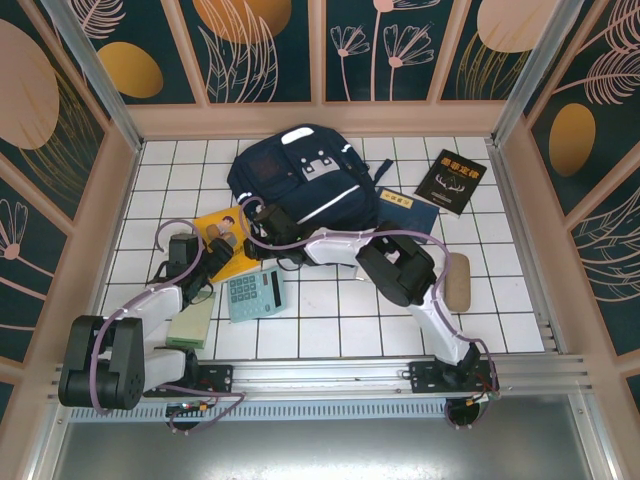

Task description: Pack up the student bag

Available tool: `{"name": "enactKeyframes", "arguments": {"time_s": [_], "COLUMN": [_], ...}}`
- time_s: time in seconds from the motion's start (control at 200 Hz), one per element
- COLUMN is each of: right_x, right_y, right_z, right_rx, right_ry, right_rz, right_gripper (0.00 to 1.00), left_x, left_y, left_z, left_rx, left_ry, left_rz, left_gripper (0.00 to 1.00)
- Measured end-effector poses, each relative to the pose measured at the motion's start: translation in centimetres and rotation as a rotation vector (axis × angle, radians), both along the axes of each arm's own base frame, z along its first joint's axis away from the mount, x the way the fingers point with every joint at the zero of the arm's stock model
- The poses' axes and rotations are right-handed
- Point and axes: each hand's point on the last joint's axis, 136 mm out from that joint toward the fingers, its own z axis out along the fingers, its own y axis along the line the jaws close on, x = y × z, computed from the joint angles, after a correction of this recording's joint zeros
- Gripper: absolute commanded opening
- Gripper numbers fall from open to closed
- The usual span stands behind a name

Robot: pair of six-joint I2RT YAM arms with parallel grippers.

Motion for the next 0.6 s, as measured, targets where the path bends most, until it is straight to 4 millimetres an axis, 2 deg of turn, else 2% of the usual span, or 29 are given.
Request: {"name": "enactKeyframes", "arguments": {"time_s": [0.255,0.601], "right_x": [0.03,0.12], "right_y": [-0.25,-0.08], "right_z": [-0.66,-0.69], "right_rx": [-0.075,-0.07], "right_ry": [-0.042,-0.026], "right_rz": [-0.034,-0.023], "right_gripper": [0.29,0.24], "left_x": [-0.03,0.32], "left_y": [0.05,-0.42], "left_z": [-0.12,-0.07], "left_rx": [0.015,-0.026], "left_ry": [0.004,-0.03], "left_rz": [-0.01,-0.036], "left_gripper": [0.92,0.9]}}
